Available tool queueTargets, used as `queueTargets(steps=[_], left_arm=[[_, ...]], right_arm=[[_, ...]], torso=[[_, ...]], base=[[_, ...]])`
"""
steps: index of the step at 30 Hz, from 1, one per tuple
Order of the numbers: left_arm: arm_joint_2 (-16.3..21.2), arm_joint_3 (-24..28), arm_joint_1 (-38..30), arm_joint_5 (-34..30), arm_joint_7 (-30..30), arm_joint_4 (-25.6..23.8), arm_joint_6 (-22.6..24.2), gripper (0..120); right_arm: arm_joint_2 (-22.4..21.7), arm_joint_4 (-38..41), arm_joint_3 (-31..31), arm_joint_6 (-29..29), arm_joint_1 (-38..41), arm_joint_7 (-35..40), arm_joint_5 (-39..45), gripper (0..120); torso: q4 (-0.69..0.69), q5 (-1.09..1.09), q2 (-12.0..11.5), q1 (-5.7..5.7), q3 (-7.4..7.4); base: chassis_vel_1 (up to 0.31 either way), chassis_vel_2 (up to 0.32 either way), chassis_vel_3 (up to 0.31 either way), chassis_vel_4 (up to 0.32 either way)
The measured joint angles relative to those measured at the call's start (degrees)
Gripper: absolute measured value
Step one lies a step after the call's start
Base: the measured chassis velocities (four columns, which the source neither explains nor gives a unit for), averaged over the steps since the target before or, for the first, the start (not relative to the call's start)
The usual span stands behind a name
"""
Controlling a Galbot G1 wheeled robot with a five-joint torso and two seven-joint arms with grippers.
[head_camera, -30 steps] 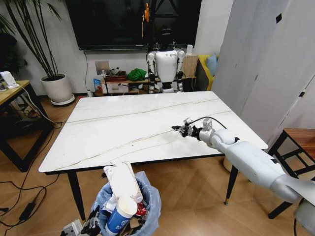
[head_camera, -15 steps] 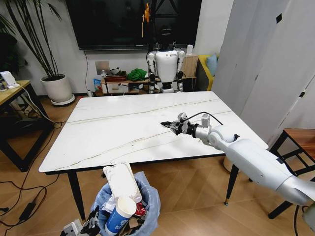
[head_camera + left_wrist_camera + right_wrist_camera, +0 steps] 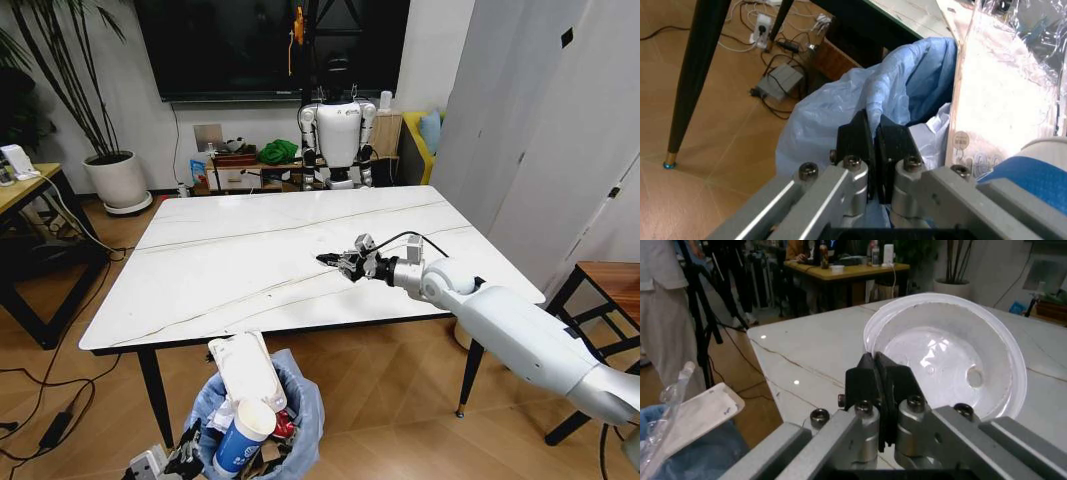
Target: Pick up the trash bin and place the trash from the table into it.
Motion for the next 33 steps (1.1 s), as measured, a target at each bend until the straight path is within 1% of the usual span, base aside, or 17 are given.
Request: queueTargets(steps=[6,7,13,15,16,18,19,21,23,26,29,30,33], left_arm=[[0.2,0.2,0.1,0.1,0.0,0.0,0.0,0],[0.2,0.2,0.1,0.1,0.0,0.0,0.0,0],[0.7,0.1,0.3,0.1,0.0,-0.4,0.1,0],[0.8,0.1,0.3,0.1,0.0,-0.4,0.1,0],[1.0,0.1,0.2,0.1,0.0,-0.5,0.1,0],[1.2,0.2,0.1,0.1,0.0,-0.5,0.2,0],[1.2,0.3,0.1,0.1,0.0,-0.5,0.2,0],[1.3,0.4,0.0,0.0,0.0,-0.5,0.3,0],[1.3,0.4,0.0,0.0,0.0,-0.5,0.4,0],[1.4,0.5,-0.1,-0.1,0.0,-0.5,0.4,0],[1.4,0.4,-0.4,-0.3,-0.1,-0.5,0.6,0],[1.4,0.4,-0.4,-0.3,-0.1,-0.5,0.6,0],[1.2,0.4,-0.7,-0.5,-0.1,-0.5,0.6,0]], right_arm=[[-3.1,7.9,3.2,-0.6,-5.6,0.8,0.0,0],[-3.1,7.9,3.2,-0.6,-5.6,0.8,0.0,0],[-7.2,19.8,6.0,-1.3,-12.2,2.8,-0.1,0],[-7.8,21.3,6.3,-1.3,-13.0,3.1,-0.2,0],[-8.8,23.9,6.7,-1.4,-14.2,3.4,-0.3,0],[-10.2,26.8,7.0,-1.4,-15.5,3.7,-0.4,0],[-11.6,29.4,6.9,-1.3,-16.8,4.1,-0.8,0],[-12.8,32.1,6.2,-1.2,-18.0,4.3,-1.4,0],[-13.2,32.9,5.8,-1.2,-18.4,4.3,-1.7,0],[-13.8,35.9,3.3,-0.9,-19.3,4.8,-3.1,0],[-13.3,37.1,0.5,-0.5,-19.1,5.6,-3.8,0],[-13.3,37.1,0.5,-0.5,-19.1,5.6,-3.8,0],[-12.1,37.4,-3.0,0.0,-17.5,6.1,-4.1,0]], torso=[[0.00,0.01,0.0,0.00,0.00],[0.00,0.01,0.0,0.00,0.00],[0.01,0.01,0.0,0.00,0.00],[0.01,0.00,0.0,0.00,0.00],[-0.01,0.02,0.0,0.00,0.00],[0.00,0.00,0.0,0.00,-0.01],[0.01,0.00,0.0,0.00,0.00],[0.00,0.00,0.0,0.00,0.00],[-0.01,-0.01,0.0,0.00,0.00],[0.00,0.00,0.0,0.00,0.00],[0.00,0.00,0.0,0.00,0.00],[0.00,0.00,0.0,0.00,0.00],[0.00,0.00,0.0,0.00,0.00]], base=[[0.000,0.000,0.000,0.000],[0.000,0.000,0.000,0.000],[0.000,0.000,0.000,0.000],[0.000,0.000,0.000,0.000],[0.000,0.000,0.000,0.000],[0.000,0.000,0.000,0.000],[0.000,0.000,0.000,0.000],[0.000,0.000,0.000,0.000],[0.000,0.000,0.000,0.000],[0.000,0.000,0.000,0.000],[0.000,0.000,0.000,0.000],[0.000,0.000,0.000,0.000],[0.000,0.000,0.000,0.000]])
